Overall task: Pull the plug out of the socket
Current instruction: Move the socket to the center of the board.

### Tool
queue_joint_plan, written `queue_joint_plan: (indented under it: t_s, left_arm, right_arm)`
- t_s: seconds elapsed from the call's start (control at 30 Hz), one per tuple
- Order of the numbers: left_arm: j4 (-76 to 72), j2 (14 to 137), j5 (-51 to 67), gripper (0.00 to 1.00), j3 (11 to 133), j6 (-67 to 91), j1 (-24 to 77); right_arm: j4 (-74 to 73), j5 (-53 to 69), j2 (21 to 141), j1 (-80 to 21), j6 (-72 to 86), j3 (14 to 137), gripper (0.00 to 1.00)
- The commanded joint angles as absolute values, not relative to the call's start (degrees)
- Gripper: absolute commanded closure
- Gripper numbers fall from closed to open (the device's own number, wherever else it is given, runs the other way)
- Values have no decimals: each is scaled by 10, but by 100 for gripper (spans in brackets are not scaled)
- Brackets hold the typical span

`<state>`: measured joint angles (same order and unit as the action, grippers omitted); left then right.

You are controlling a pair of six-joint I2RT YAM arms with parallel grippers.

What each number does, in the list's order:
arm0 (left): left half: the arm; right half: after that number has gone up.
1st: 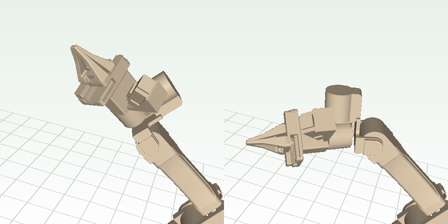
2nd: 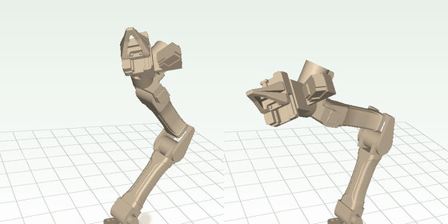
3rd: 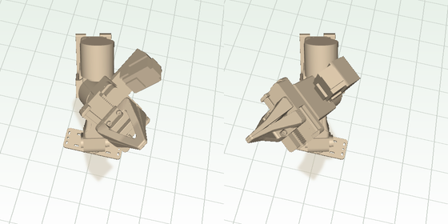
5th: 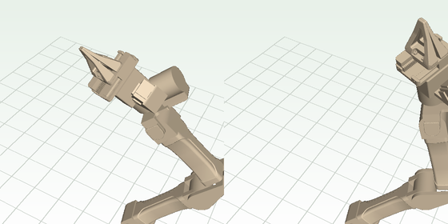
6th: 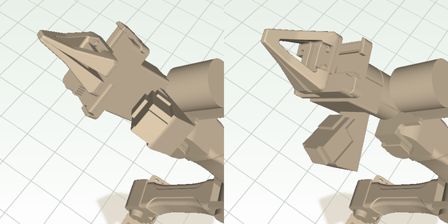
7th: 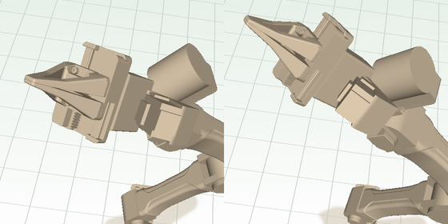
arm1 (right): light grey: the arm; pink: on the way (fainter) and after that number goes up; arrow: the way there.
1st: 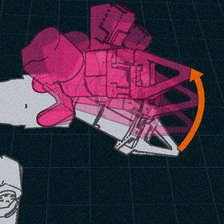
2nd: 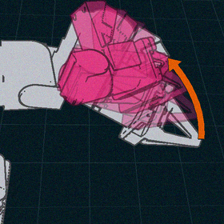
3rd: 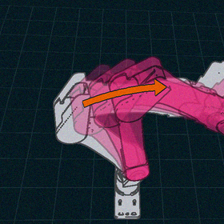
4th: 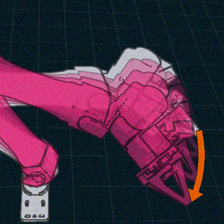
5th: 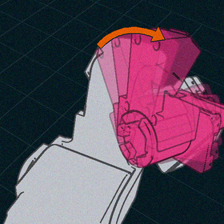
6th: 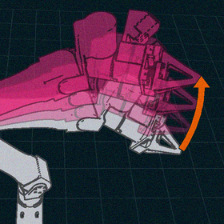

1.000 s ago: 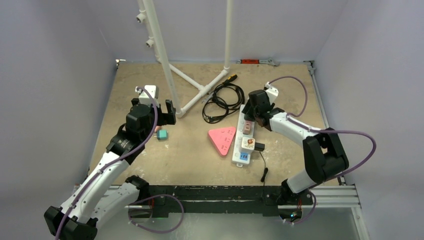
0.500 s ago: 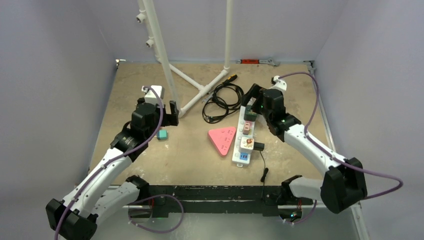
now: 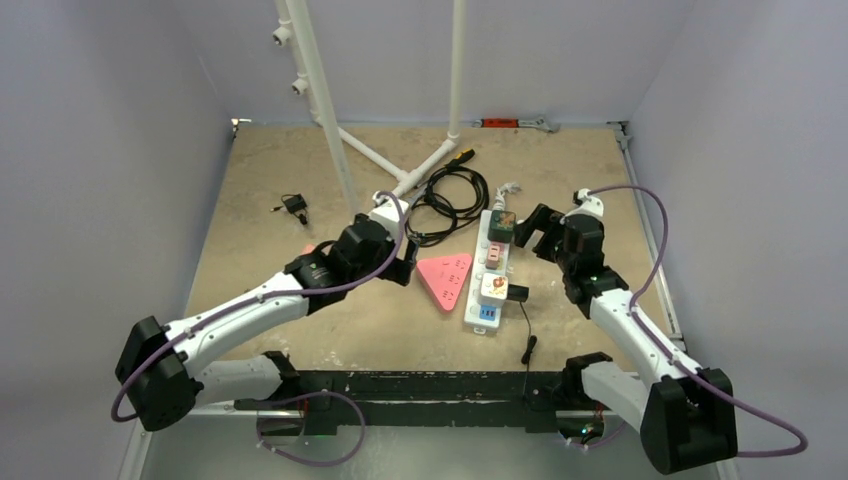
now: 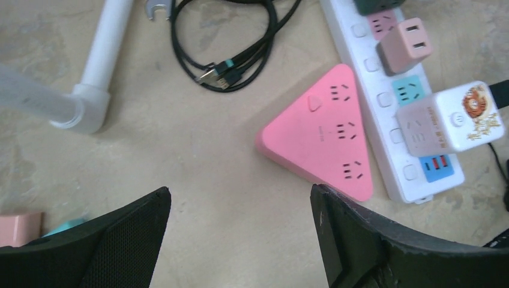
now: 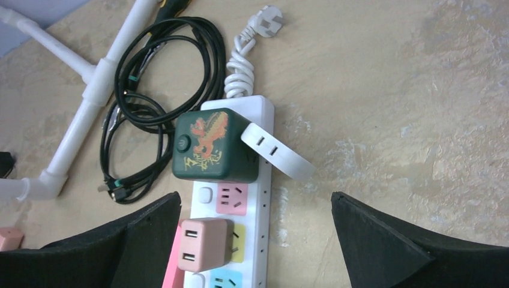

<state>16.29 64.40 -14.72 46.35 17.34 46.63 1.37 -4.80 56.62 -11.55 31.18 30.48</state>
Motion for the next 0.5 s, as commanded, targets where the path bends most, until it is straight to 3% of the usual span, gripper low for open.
queue_joint_plan:
  t_s: [0.0,0.47]
  left_arm:
    - [100,685,-123,14,521,195,499]
    - [51,903,-40,14,688,211,512]
  right_arm:
    - [52,-50,584,-113,296,297,5]
    - [71,-36,700,-88,297,353,18]
